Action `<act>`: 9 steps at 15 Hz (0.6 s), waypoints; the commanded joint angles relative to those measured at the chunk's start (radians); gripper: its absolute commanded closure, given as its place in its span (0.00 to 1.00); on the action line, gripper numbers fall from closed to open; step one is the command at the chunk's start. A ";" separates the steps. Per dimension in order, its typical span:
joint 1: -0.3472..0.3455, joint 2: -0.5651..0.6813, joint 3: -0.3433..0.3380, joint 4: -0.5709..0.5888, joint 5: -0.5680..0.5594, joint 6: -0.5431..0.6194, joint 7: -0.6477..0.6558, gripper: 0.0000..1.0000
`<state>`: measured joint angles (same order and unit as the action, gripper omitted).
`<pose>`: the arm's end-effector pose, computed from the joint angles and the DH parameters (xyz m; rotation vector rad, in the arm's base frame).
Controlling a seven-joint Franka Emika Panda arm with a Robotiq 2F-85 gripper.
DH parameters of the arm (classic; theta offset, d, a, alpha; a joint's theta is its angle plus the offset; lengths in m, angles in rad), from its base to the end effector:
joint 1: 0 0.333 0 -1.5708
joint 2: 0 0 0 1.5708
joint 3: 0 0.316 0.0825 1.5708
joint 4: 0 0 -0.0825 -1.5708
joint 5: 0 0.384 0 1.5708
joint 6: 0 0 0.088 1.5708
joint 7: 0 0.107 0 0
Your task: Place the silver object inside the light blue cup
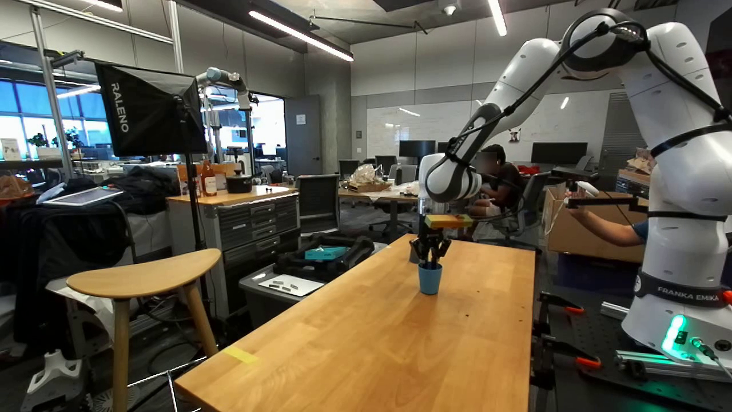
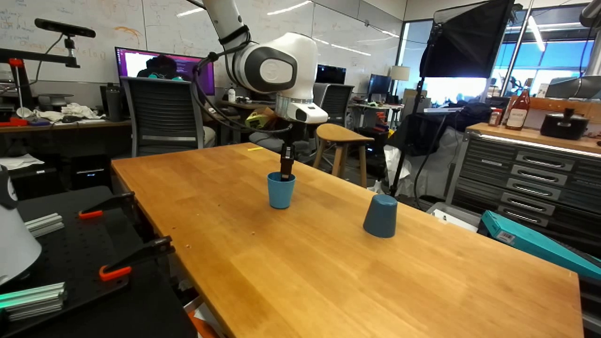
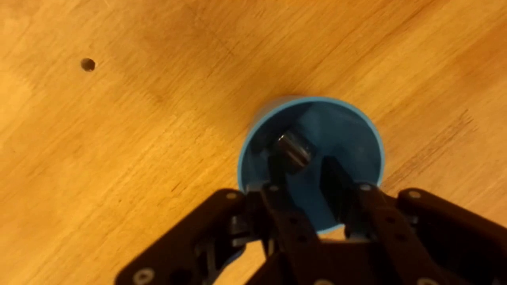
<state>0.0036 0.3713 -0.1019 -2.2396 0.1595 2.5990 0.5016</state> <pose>0.5408 -0.0577 0.2011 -2.8949 1.1065 0.0256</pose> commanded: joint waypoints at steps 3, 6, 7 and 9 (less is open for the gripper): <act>0.006 -0.127 -0.033 -0.022 -0.027 -0.075 -0.006 1.00; 0.015 -0.229 -0.059 -0.042 -0.131 -0.129 0.017 0.95; 0.016 -0.267 -0.068 -0.045 -0.197 -0.170 0.028 0.95; 0.003 -0.329 -0.068 -0.024 -0.330 -0.312 0.007 0.92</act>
<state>0.0036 0.1674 -0.1527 -2.2462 -0.0212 2.4419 0.5070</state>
